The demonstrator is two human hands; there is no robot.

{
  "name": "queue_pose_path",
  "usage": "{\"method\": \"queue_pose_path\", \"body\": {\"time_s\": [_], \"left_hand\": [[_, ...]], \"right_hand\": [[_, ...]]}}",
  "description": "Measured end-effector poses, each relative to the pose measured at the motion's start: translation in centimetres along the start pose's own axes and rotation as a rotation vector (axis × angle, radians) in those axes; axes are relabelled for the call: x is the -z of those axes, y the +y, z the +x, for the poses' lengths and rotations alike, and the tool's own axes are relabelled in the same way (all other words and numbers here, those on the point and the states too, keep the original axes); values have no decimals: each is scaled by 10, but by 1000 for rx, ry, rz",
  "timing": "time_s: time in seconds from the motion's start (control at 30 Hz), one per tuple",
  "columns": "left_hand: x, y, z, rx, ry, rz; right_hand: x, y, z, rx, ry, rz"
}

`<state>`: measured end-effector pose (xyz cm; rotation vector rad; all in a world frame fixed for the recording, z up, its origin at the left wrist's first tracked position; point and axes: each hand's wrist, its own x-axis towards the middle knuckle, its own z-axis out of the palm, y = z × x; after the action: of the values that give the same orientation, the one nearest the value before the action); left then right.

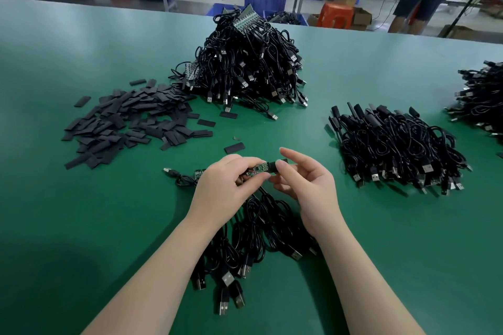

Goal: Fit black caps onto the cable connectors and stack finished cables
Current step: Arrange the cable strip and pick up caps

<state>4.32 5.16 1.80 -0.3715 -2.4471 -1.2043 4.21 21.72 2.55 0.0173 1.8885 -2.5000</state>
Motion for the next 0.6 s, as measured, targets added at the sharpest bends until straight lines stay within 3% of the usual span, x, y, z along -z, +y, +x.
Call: {"method": "queue_pose_path", "body": {"time_s": [0.23,0.6], "left_hand": [[-2,-5,1,5,-8,-65],[-1,-2,1,19,-13,-70]], "right_hand": [[0,-2,-2,47,-109,-137],[0,-5,-1,127,69,-148]]}}
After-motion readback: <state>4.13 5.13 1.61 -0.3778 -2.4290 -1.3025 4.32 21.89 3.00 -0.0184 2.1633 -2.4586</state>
